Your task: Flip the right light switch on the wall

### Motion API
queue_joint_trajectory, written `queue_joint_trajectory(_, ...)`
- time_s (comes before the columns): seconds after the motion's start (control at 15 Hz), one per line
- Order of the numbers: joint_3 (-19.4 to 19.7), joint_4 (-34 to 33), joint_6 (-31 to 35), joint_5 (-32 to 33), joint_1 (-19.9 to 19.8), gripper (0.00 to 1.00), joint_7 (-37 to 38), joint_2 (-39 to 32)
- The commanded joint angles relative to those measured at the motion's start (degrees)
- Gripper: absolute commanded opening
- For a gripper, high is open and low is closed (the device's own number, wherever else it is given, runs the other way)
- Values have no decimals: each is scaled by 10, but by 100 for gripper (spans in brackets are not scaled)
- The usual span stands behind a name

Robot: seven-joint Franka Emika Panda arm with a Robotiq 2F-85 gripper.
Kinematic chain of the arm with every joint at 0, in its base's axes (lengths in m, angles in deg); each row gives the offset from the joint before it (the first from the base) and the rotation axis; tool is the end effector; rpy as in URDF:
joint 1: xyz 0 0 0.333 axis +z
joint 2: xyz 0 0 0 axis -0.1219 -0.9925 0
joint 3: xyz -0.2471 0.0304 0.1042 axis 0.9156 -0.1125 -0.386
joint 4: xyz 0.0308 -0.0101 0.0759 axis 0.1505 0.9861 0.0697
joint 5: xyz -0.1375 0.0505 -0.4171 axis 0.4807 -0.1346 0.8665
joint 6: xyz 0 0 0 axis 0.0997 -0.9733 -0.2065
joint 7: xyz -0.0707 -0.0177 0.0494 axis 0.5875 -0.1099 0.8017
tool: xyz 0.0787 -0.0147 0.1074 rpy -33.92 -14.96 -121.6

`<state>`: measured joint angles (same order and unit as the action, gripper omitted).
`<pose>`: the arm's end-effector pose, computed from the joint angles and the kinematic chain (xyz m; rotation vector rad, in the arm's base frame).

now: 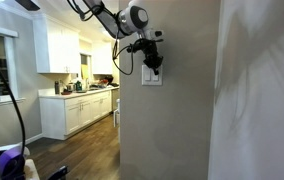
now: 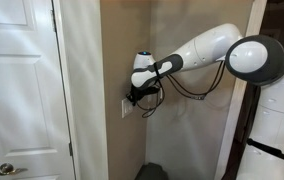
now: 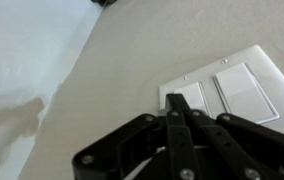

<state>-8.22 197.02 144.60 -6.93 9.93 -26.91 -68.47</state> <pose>0.6445 0.0727 0.4008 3.0266 -0.1262 0.6223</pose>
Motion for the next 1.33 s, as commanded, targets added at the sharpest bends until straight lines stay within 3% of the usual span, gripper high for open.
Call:
queue_joint_trajectory(0.0,2,1,-12,-2,4,0,10,0)
queue_joint_trajectory(0.33,5,36,0,-10,3,0,16,26)
queue_joint_trajectory(0.87,8,128,-14,-58,0,0,-45,110)
queue_joint_trajectory(0.93,8,132,-18,-60,0,6,-47,115)
queue_joint_trajectory(1.0,8,137,-21,-65,0,27,-51,122)
queue_joint_trajectory(1.07,2,113,-11,-47,-3,31,-23,93)
queue_joint_trajectory(1.13,2,115,-11,-48,-3,13,-24,97)
queue_joint_trajectory(1.27,2,115,-11,-48,-3,26,-24,96)
